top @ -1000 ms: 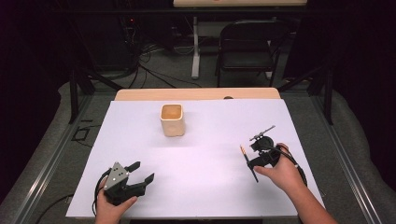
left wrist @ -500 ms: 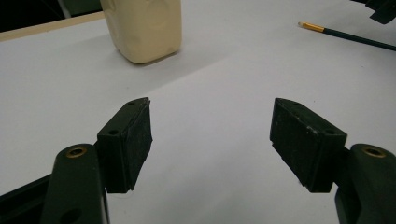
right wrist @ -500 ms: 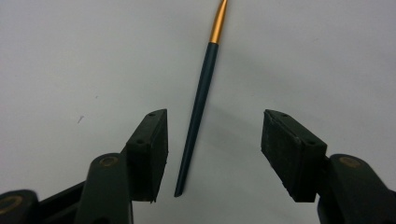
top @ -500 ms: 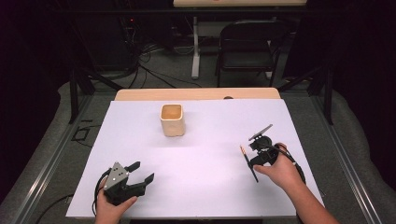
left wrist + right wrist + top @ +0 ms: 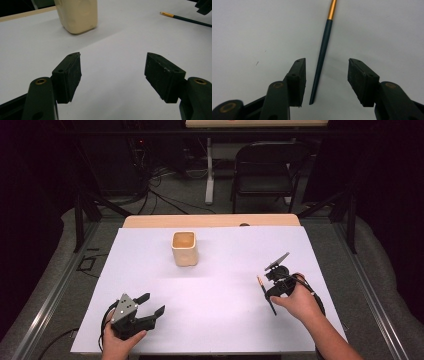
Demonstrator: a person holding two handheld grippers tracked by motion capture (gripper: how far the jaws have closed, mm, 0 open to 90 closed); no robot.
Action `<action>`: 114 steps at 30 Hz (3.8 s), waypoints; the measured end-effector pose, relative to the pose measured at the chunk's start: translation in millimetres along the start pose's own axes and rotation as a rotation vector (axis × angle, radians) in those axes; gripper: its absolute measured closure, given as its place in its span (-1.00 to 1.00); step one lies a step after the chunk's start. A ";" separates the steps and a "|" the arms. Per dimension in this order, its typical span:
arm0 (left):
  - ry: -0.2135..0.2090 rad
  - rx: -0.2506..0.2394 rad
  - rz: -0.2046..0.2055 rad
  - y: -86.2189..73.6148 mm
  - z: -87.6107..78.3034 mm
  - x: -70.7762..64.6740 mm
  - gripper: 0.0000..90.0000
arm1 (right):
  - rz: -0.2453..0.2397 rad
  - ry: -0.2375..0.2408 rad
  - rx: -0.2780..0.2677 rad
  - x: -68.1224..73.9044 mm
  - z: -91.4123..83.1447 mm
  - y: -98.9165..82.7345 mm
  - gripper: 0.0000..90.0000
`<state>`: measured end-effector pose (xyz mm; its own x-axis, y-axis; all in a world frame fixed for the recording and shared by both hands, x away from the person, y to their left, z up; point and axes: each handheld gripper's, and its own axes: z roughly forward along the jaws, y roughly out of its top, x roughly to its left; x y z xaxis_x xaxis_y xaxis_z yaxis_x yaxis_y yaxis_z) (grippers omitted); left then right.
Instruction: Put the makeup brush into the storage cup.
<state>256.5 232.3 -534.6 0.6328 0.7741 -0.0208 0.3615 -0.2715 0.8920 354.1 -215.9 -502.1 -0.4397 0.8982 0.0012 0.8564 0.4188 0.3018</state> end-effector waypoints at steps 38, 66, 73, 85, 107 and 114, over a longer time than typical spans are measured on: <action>-0.002 0.005 0.000 -0.2 -0.3 0.0 -0.34 | 0.055 0.014 0.116 6.0 11.9 10.1 0.59; -0.002 0.007 0.001 -0.4 -0.4 0.1 -0.34 | 0.057 0.015 0.170 4.0 23.3 12.6 0.78; -0.004 0.008 0.003 -0.4 -0.2 -0.1 -0.34 | 0.057 0.013 0.178 3.5 25.6 11.5 0.79; -0.002 0.011 0.003 -0.5 0.1 -0.5 -0.34 | 0.057 0.019 0.193 3.4 27.9 12.1 0.85; -0.001 0.014 0.005 -0.5 0.3 -0.7 -0.34 | 0.063 0.025 0.194 4.5 26.1 13.1 0.86; -0.004 0.014 0.008 -0.5 0.4 -0.5 -0.34 | 0.074 0.029 0.171 8.7 21.3 13.9 0.87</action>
<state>256.2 231.8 -535.2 0.6381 0.7698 -0.0154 0.3659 -0.2856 0.8858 368.0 -199.4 -518.2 -0.3794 0.9241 0.0458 0.9191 0.3707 0.1336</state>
